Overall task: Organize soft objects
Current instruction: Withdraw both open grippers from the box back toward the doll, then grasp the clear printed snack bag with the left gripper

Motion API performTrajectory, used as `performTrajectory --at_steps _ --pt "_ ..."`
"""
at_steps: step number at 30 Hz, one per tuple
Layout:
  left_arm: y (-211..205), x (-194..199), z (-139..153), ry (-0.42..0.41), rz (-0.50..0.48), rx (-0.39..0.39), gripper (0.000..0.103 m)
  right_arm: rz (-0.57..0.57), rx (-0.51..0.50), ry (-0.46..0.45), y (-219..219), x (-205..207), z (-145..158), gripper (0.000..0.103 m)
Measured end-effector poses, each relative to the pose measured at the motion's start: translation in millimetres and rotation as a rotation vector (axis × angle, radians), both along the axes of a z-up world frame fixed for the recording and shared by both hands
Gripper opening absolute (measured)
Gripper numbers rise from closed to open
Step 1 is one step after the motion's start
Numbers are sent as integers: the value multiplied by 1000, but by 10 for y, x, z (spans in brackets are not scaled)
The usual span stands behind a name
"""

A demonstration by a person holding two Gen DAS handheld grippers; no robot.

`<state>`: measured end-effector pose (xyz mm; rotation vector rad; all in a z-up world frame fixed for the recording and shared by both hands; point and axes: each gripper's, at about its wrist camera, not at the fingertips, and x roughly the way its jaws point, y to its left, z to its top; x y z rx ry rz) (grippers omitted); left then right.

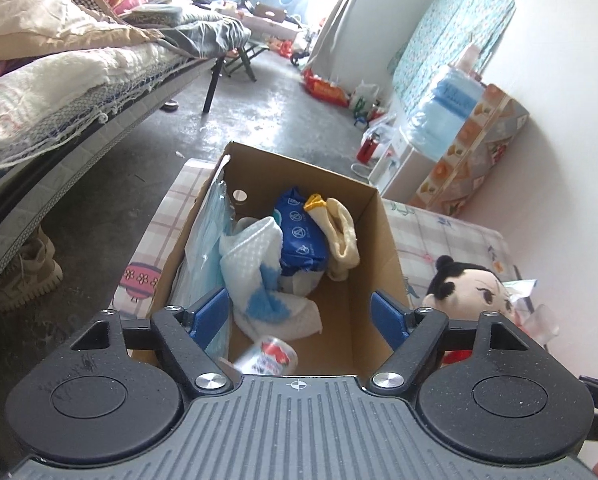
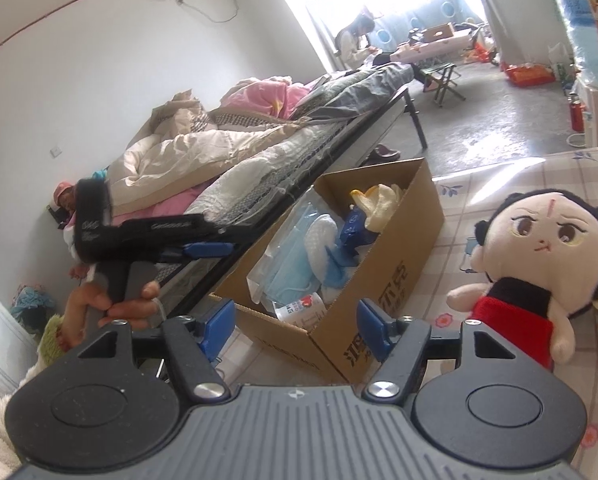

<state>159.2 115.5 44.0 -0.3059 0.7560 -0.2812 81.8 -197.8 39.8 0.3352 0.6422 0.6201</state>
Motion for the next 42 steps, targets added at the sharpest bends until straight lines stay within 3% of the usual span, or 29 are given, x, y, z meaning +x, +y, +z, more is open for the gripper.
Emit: performTrajectory --at_steps 4,6,8,13,21,24,32,37,42 --pt "-17 -265 66 -44 -2 -8 80 -50 -10 -15 -80 -170 -15 83" --pt "-49 -405 109 -79 -7 -15 84 -88 -34 -23 -110 -275 -47 97" --pt "-111 -551 133 -114 -20 -18 90 -134 -65 -25 -144 -391 -101 103" --pt "-415 -851 149 -181 -91 32 99 -268 -156 -2 -286 -693 -273 103" --pt "-1109 -1129 116 -277 -251 120 103 -529 -436 4 -505 -1010 -485 103" --pt "-1415 -1114 107 -267 -322 145 103 -595 -435 2 -679 -1057 -511 103" --pt "-2348 -639 292 -240 -479 145 103 -722 -210 -54 -1340 -1018 -600 103" --pt "-3122 -17 200 -97 -609 122 103 -819 -166 -84 -1613 -712 -686 103" --pt "-3828 509 -60 -58 -635 245 103 -846 -178 -128 -1737 -425 -788 103"
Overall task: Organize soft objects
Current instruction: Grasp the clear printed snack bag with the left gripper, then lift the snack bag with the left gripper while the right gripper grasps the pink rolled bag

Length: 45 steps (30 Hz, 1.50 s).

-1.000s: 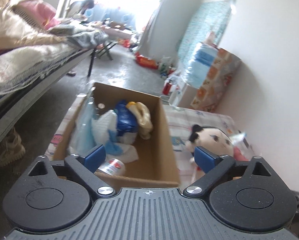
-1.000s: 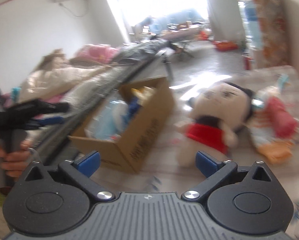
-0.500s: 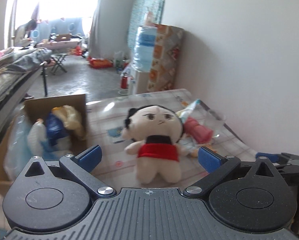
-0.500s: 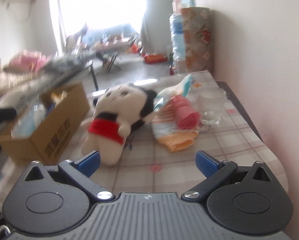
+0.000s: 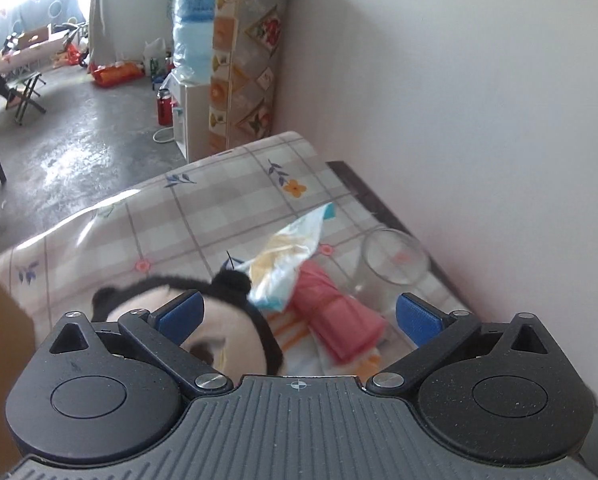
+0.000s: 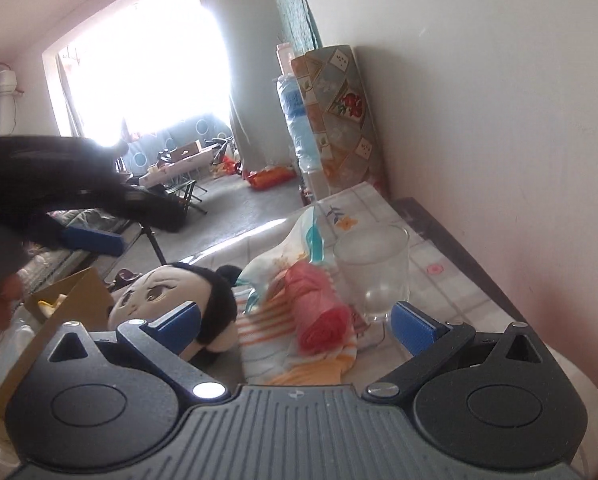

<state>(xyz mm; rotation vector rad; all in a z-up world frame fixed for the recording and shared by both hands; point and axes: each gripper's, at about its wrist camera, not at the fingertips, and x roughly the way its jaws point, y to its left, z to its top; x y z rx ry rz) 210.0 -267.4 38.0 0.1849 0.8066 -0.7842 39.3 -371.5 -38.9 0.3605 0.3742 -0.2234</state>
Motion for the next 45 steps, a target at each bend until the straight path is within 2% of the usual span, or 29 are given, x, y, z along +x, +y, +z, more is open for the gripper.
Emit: performTrajectory --at_steps 5,8,12,13,14,15,18,20,26,34,37,40,41,45 --pt "-442 358 -316 45 -44 141 95 23 -57 3 -69 240 -98 100" --pt "-598 448 -428 52 -43 204 85 34 -53 22 -154 353 -179 93" --pt "-767 607 -568 117 -17 247 71 39 -21 30 -233 390 -289 87" --pt "-804 624 -594 121 -14 267 63 42 -12 30 -246 387 -308 87" --pt "-825 634 -621 127 -11 280 60 45 -6 29 -261 381 -320 85" --pt "-847 662 -642 142 -9 275 58 46 -3 28 -269 375 -329 83" --pt "-838 705 -618 189 10 229 39 50 -2 23 -306 364 -320 78" --pt "-832 720 -599 185 29 221 26 61 -7 21 -309 365 -304 76" --pt "-771 773 -582 199 52 183 21 106 -42 43 -284 452 -294 68" --pt "-786 708 -584 168 31 183 17 122 -87 114 -274 659 -400 67" --pt "-765 697 -584 163 33 177 17 131 -87 139 -286 743 -457 64" --pt "-733 701 -578 165 42 164 16 146 -80 156 -283 808 -497 51" --pt "-716 699 -567 163 47 152 16 151 -79 160 -282 824 -509 37" --pt "-672 660 -476 144 47 120 15 155 -53 157 -313 842 -521 33"
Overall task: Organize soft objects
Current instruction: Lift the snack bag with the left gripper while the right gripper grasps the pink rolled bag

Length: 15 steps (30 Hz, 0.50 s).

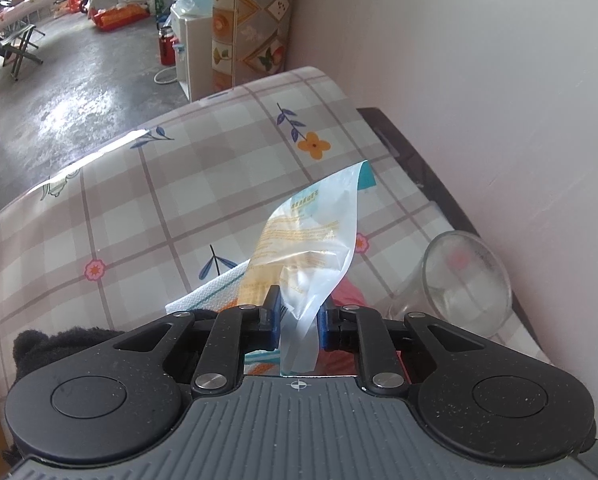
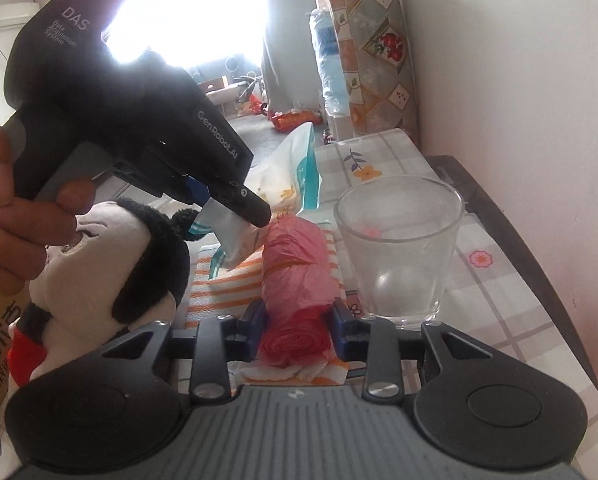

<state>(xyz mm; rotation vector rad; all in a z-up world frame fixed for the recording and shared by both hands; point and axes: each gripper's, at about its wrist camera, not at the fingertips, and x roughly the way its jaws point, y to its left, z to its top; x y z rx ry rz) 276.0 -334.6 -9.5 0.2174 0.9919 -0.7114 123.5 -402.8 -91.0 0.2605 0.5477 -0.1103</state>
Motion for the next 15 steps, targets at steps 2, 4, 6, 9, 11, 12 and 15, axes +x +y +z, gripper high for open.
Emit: performTrajectory --at_steps 2,4,6,9,11,12,15 --pt "19 -31 64 -7 4 -10 15 -4 -10 -9 11 -36 22 31" --pt "55 -78 141 -12 10 -23 15 -1 -9 -17 22 -89 46 27" --pt "106 -151 231 -15 11 -39 15 9 5 -24 27 -148 88 13" --pt "210 -291 374 -29 9 -66 15 25 37 -33 28 -270 171 13" --pt "300 -405 478 -37 8 -90 15 25 30 -38 49 -364 231 13" --pt "354 -463 530 -38 9 -104 15 26 29 -37 61 -415 254 13" --pt "540 -660 689 -53 9 -144 14 34 44 -32 90 -575 309 13"
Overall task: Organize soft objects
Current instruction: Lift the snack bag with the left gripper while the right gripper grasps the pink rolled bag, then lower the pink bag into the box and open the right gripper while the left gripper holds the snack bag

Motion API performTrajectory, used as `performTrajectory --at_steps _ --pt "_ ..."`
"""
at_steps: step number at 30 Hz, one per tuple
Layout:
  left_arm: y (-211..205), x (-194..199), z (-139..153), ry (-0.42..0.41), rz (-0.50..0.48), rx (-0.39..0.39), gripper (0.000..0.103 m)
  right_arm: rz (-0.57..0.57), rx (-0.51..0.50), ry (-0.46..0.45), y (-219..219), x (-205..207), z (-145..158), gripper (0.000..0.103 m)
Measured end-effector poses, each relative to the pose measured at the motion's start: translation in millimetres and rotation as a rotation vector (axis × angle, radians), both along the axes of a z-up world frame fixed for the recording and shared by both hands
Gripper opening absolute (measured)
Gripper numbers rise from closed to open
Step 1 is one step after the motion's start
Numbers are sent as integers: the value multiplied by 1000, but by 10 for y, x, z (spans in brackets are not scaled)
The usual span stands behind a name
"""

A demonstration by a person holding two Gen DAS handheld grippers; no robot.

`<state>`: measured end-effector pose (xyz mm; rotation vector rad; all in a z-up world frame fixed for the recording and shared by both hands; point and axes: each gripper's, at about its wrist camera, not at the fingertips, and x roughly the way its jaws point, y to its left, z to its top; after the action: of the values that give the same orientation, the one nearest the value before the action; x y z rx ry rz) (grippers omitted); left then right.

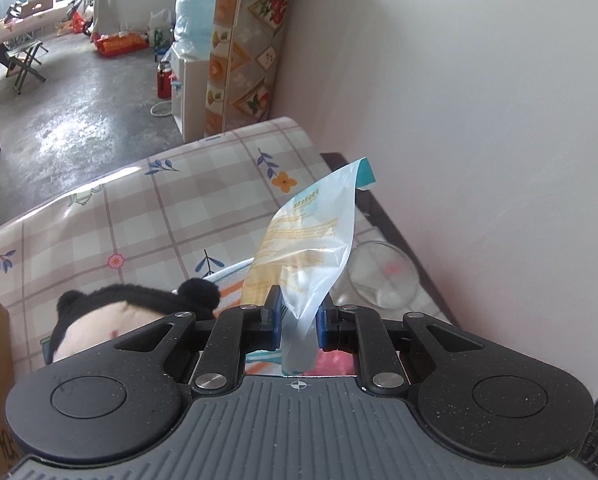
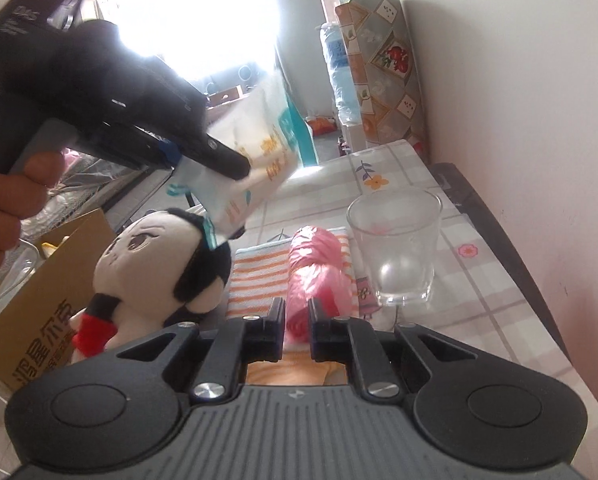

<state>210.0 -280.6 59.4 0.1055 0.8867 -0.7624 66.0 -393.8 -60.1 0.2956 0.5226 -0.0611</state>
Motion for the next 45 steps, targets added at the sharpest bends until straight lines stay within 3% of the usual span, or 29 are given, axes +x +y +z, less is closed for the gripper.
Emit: performTrajectory --at_steps 4,7,9,11,17,25,27,31,34,37,43,44,45 --pt "314 -247 172 -22 15 -65 14 21 13 12 25 -193 52 15" --pt "576 -423 259 -39 39 -119 14 35 26 12 20 -247 96 24" --pt "754 -524 290 -49 62 -149 14 38 18 6 26 -226 133 50" --pt "948 -628 295 -52 87 -181 14 39 -13 10 64 -154 155 57" --pt "1466 -915 265 -94 165 -230 14 70 -131 26 189 213 191 56" --pt "2075 -1065 173 -96 292 -301 14 56 -222 170 253 846 -96 53" --pt "2188 -1082 157 -89 311 -314 14 42 -257 197 280 896 -167 39" --pt "2334 -1167 127 -97 336 -323 14 29 -291 209 298 884 -146 35" --pt "2429 -1222 105 -90 346 -337 14 27 -289 207 276 839 -96 27" --pt "2535 -1273 95 -88 354 -351 14 38 -263 204 249 773 0 4" --pt "2715 -1356 49 -78 360 -377 14 76 -225 214 209 545 199 8" --pt "2742 -1367 39 -76 363 -382 14 78 -215 220 213 534 218 15" --pt "2763 -1371 29 -73 366 -387 14 81 -213 230 221 542 224 29"
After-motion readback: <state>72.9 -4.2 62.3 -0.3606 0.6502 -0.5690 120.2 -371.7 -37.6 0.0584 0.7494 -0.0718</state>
